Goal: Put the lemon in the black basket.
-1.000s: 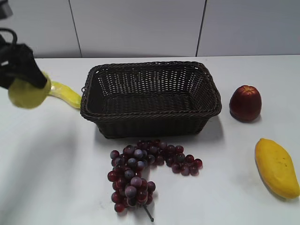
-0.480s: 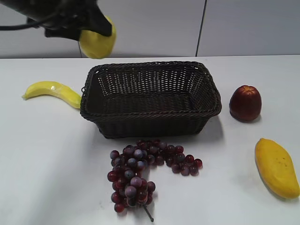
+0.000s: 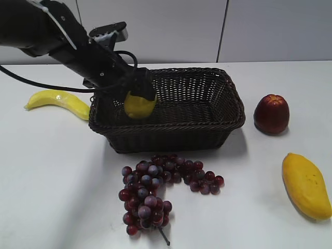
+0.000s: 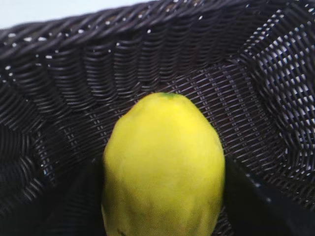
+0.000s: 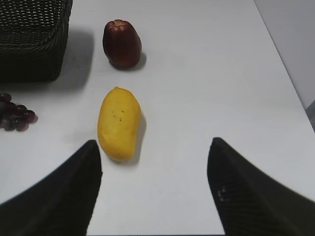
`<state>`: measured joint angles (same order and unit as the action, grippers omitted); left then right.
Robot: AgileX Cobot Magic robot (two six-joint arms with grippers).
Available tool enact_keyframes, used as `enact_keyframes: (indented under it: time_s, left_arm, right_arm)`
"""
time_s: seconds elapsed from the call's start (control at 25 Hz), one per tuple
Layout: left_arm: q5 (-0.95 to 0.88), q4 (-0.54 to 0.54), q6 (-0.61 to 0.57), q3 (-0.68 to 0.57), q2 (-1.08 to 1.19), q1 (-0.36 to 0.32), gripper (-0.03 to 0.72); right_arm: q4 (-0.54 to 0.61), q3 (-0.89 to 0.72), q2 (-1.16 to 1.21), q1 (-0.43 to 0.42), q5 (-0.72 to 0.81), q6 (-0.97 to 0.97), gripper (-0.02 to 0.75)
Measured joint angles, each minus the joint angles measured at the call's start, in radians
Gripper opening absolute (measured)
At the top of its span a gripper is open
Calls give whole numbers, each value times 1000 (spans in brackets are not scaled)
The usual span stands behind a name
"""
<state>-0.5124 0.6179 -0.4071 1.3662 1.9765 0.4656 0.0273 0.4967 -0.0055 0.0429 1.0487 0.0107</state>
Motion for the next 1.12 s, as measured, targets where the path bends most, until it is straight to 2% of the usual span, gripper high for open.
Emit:
enact_keyframes:
  time_s: [0.08, 0.28, 0.52, 0.68, 0.76, 0.92, 1.0, 1.12]
  left_arm:
    - [3, 0, 0, 0, 2, 1, 646]
    - [-50, -9, 0, 29, -50, 1, 661]
    - [-315, -92, 21, 110, -261, -1, 656]
    - [-516, -243, 128, 112, -431, -1, 643]
    - [-617, -353, 200, 112, -509, -1, 639]
    - [-692, -549, 283, 105, -643, -1, 624]
    - [-697, -609, 297, 73, -712, -2, 615]
    - [-701, -633, 305, -25, -829, -17, 605]
  right_arm:
    - [0, 0, 0, 0, 0, 0, 552]
    - [0, 0, 0, 0, 0, 0, 552]
    - [0, 0, 0, 0, 0, 0, 552]
    - [0, 0, 0, 0, 0, 0, 552]
    - [0, 0, 0, 0, 0, 0, 552]
    - [0, 0, 0, 0, 0, 0, 552]
    - [0, 0, 0, 0, 0, 0, 552]
    - [0, 0, 0, 0, 0, 0, 552]
